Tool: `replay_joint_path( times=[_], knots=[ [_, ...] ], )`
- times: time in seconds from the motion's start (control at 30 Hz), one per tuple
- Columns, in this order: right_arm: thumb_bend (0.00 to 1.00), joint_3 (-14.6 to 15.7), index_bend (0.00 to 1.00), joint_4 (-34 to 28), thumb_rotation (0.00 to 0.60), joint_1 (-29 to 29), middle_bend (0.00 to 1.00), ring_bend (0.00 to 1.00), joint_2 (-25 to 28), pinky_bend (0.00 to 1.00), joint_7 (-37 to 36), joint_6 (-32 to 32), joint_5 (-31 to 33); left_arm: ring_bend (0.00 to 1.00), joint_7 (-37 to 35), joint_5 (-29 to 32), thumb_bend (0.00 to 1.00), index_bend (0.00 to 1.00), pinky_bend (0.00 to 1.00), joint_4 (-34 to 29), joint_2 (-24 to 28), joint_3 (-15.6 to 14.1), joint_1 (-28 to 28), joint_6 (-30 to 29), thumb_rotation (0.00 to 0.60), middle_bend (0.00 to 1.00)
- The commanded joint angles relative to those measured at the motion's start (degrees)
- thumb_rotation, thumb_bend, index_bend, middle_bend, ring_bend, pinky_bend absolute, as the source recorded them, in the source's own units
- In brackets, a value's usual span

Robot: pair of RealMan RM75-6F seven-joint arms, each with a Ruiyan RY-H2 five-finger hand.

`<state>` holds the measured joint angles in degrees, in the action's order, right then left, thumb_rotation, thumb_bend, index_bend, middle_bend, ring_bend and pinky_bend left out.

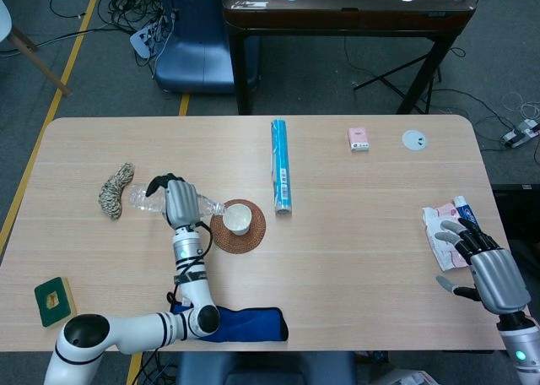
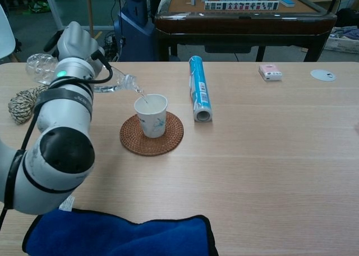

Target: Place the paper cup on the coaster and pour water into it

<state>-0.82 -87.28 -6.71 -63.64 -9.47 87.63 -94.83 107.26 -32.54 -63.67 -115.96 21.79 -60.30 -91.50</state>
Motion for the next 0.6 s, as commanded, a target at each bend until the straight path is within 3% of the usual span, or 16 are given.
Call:
replay_joint_path(
  times=[0.03, 0.6],
  knots=[
    [0.01, -0.01, 0.3, -0.01, 0.6, -0.02, 0.2, 0.11, 0.03, 0.32, 0.01, -0.07, 0.07, 0.49, 0.08, 0.09, 0.13, 0.69, 0.54, -0.15, 0.12, 0.03, 0.09, 0.05, 0.6, 0.76],
    [0.01, 0.02, 0.3, 0.03, 0.6, 0.06, 0.2, 0.11, 0.06, 0.32, -0.15, 0.12, 0.05, 0.49, -0.35, 2.8, 0.13, 0.68, 0.54, -2.25, -0.07, 2.58, -0.41, 0.77, 0.6, 0.75]
  ],
)
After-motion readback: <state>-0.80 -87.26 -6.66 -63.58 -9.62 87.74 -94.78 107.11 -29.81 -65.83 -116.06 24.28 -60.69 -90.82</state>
